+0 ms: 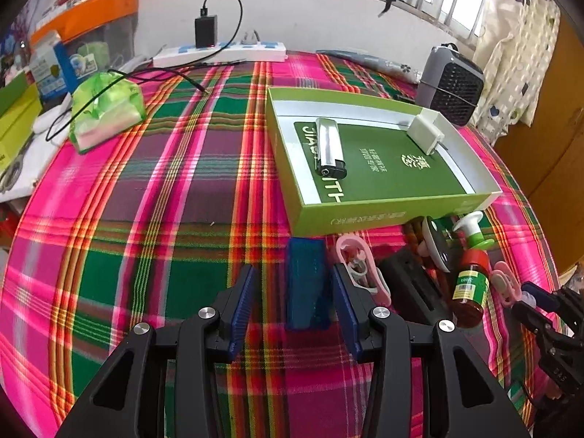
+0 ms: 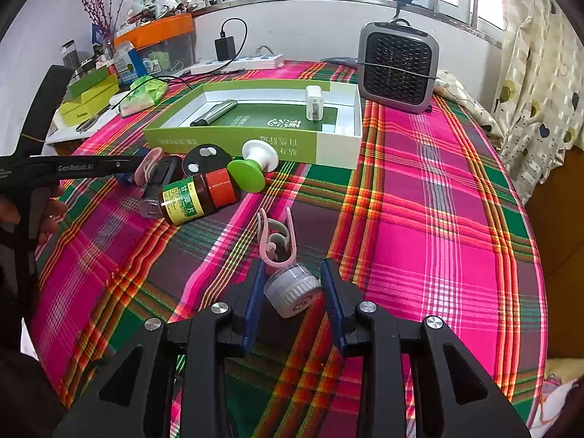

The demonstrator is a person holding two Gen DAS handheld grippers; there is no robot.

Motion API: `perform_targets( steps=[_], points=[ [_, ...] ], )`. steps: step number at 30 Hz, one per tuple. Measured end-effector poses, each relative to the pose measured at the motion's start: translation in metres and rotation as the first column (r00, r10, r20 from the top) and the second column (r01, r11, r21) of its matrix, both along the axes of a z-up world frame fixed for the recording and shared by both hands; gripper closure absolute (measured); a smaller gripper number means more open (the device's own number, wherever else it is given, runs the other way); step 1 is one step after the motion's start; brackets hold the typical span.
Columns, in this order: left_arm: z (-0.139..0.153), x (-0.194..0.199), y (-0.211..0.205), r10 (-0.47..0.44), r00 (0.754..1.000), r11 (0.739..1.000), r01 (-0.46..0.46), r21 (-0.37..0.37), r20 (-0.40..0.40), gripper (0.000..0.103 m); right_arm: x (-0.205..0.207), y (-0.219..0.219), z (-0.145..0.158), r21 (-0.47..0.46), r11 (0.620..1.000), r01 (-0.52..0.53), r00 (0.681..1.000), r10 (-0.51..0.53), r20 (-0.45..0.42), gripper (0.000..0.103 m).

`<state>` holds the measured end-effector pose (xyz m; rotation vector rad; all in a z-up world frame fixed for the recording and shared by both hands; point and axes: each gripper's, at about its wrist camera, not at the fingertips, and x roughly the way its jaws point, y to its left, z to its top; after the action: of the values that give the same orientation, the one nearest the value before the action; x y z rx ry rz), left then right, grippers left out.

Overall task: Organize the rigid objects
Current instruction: 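Grasp the blue USB stick with the left gripper while the right gripper grasps the white round reel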

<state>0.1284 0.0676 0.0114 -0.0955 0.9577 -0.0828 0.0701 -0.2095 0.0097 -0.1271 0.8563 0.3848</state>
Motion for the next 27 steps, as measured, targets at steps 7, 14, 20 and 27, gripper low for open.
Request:
perform_targets(
  steps=[7, 14, 20, 27],
  points=[
    [-0.001, 0.002, -0.001, 0.012, 1.000, 0.998, -0.012, 0.057, 0.007, 0.062, 0.001, 0.000, -0.001, 0.002, 1.000, -0.005, 1.000, 0.005, 0.000, 0.070],
    [-0.002, 0.002, -0.004, 0.010, 1.000, 0.997, -0.011, 0.082, 0.021, 0.062, 0.002, 0.000, 0.000, 0.005, 1.000, -0.005, 1.000, 0.005, -0.002, 0.070],
    [-0.002, 0.001, 0.000, 0.028, 0.999, 0.997, -0.030, 0.064, 0.028, 0.069, 0.002, 0.000, 0.000, 0.005, 1.000, -0.005, 1.000, 0.005, -0.001, 0.070],
    [-0.001, -0.001, 0.006, 0.050, 0.998, 0.997, -0.052, 0.060, 0.032, 0.082, 0.001, 0.000, -0.001, 0.007, 1.000, -0.006, 1.000, 0.006, -0.001, 0.070]
  ],
)
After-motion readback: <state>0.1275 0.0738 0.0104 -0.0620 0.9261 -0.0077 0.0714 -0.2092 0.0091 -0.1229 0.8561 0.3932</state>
